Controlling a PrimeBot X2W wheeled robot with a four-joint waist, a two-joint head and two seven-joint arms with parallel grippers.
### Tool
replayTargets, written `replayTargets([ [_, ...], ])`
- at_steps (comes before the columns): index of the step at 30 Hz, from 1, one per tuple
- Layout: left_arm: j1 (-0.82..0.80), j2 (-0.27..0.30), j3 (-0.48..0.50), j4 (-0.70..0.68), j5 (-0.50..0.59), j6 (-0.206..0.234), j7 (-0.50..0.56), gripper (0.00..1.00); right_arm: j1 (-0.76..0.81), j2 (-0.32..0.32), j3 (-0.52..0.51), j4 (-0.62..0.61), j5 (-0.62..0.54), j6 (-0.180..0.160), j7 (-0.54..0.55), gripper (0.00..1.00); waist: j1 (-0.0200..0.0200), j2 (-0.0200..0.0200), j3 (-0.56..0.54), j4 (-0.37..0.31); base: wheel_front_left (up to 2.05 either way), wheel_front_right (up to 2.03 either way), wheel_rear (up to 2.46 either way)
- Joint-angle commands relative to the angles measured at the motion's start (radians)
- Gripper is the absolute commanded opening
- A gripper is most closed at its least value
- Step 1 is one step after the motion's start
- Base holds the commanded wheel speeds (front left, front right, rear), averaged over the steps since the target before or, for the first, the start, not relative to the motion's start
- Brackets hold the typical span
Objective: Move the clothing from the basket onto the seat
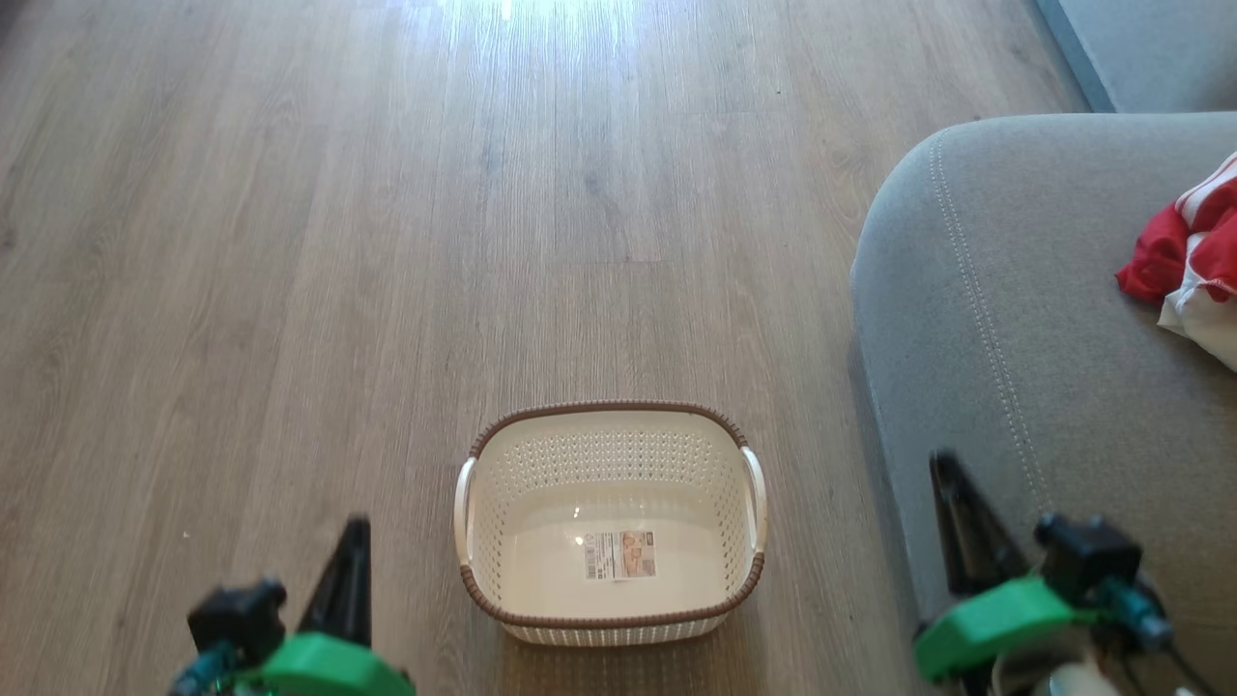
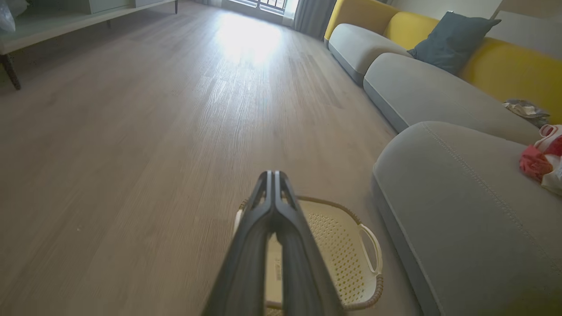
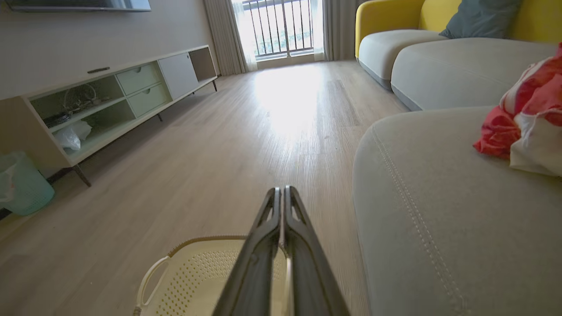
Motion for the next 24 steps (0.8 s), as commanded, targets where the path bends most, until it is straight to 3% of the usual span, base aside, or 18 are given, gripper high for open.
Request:
replayTargets([
  [1, 0.003, 0.000, 0.001, 0.004, -0.003, 0.000, 0.001, 0.00, 0.003, 0.000, 0.000, 0.004, 0.003, 0.000, 0.000, 0.00, 0.0000, 0.0000, 0.000, 0.000, 0.00, 0.00, 0.00],
  [24, -0.030, 0.001, 0.034, 0.003, -0.235, -0.017, 0.069, 0.00, -0.021, -0.013, -0.011, 0.005, 0.274, 0.002, 0.054, 0.00, 0.0000, 0.0000, 0.004, -0.003, 0.00, 0.00, 0.00],
])
